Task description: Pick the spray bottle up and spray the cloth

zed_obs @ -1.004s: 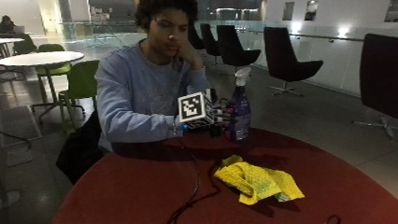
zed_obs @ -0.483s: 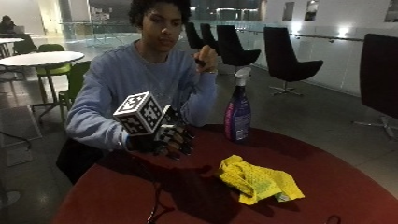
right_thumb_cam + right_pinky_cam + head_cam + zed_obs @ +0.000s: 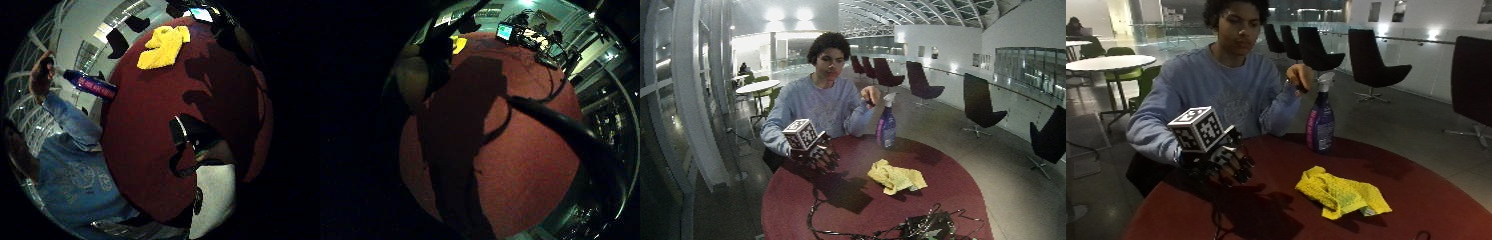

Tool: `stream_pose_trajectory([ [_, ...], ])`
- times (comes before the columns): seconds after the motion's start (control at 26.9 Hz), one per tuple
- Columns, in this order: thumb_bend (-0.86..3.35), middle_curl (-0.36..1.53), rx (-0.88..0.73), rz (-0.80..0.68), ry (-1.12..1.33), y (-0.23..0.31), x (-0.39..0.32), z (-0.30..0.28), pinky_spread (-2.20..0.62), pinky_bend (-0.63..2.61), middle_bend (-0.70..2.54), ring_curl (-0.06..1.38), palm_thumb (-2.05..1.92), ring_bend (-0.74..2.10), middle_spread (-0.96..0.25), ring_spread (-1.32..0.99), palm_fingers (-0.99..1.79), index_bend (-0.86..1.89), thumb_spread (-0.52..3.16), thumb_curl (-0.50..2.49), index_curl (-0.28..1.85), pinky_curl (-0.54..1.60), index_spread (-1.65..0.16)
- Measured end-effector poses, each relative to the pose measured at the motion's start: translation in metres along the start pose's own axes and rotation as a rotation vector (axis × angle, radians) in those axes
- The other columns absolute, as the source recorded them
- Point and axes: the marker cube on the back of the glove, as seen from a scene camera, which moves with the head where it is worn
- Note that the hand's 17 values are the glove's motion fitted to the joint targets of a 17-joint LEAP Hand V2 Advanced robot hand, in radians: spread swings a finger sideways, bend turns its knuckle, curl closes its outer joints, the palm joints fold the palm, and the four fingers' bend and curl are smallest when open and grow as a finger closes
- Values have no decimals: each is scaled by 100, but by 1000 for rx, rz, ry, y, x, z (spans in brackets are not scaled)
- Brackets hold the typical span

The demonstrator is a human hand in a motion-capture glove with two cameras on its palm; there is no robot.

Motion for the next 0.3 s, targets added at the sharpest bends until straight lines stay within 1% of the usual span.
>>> stream_pose_trajectory([
  [0.3,-2,43,-3,8,10,1,6,0,15,25,26,35,76,36,-6,-3,80,12,102,41,25,34,-32],
])
